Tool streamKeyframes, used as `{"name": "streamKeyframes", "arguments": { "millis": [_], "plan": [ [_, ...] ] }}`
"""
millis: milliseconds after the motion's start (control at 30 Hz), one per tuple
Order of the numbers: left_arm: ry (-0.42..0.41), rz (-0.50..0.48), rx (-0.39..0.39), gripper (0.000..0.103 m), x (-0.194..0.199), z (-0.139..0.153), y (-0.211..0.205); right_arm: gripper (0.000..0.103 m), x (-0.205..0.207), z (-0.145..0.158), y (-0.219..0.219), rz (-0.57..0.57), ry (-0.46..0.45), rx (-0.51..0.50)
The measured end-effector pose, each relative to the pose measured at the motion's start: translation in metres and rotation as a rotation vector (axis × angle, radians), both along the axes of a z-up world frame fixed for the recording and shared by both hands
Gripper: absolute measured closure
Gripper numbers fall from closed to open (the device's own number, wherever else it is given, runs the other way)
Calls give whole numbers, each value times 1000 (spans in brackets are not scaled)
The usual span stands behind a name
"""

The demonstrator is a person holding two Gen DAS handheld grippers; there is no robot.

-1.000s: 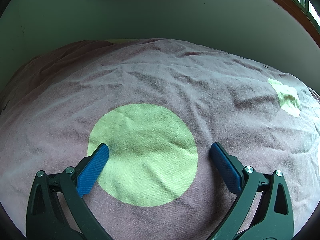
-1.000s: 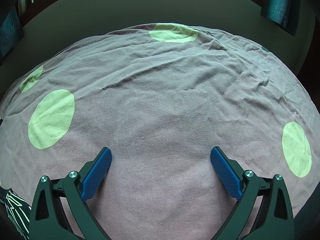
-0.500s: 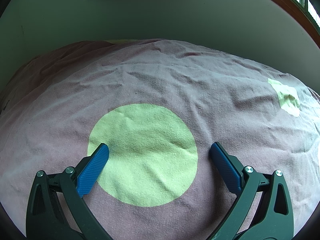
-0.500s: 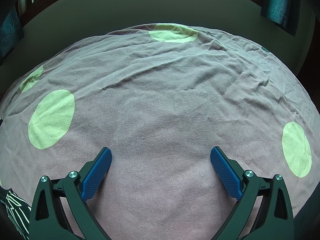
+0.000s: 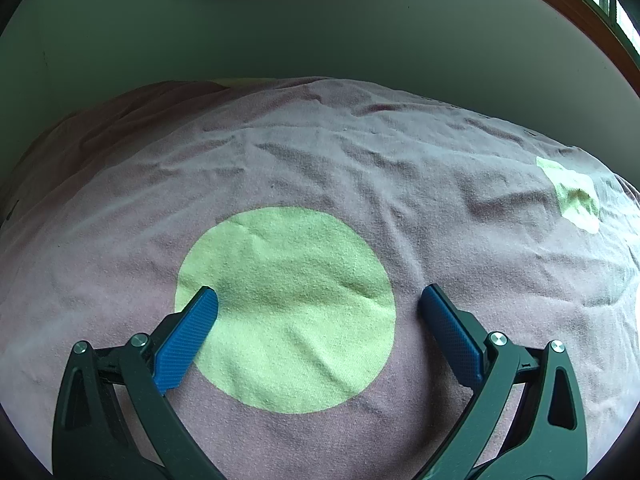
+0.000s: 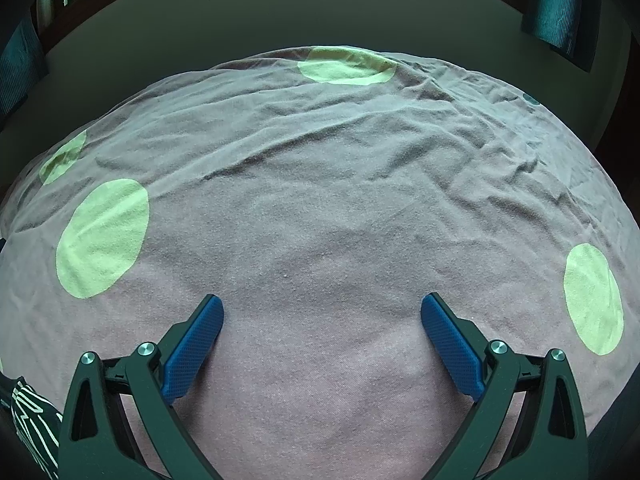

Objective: Fold small clothes

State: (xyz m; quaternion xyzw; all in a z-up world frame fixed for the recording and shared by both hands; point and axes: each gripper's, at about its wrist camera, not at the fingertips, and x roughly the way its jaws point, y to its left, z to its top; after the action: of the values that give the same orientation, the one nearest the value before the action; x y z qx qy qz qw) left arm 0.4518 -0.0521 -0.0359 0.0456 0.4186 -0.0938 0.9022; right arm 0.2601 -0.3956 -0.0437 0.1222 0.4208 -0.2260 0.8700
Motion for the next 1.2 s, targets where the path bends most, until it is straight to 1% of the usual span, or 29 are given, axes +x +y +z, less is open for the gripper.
{"name": "streamKeyframes", "arguments": {
  "millis": [233,300,367,633,700,767,933,1033,1067,1100,1133,1200],
  "plan": [
    [5,0,0,2,-1,-2,0,4,0,5,-3,2,0,9],
    [0,0,0,2,-1,0,0,4,0,1,-1,1,3,6],
    [3,0,0,2,0,1,1,4,0,7,-3,2,1,4],
    [1,0,0,2,-1,-1,0,4,-1,5,-3,1,0,4],
    [1,-1,-1,2,0,4,2,4,0,6,-3,2,2,4],
    [0,0,0,2,-1,2,0,4,-1,11,-4,2,1,5],
    [-1,0,-1,2,-1,6,2,4,-1,9,-4,2,2,4],
    [2,0,0,2,-1,2,0,4,-1,9,-4,2,2,4],
    [11,1,5,2,1,7,1,4,-1,10,-4,2,2,5],
    [9,1,6,2,-2,1,1,4,-1,9,-4,2,3,5],
    [11,1,10,2,-1,3,1,4,-2,13,-5,3,3,7],
    [2,1,7,2,-3,3,2,4,-1,8,-4,2,3,3]
  ]
}}
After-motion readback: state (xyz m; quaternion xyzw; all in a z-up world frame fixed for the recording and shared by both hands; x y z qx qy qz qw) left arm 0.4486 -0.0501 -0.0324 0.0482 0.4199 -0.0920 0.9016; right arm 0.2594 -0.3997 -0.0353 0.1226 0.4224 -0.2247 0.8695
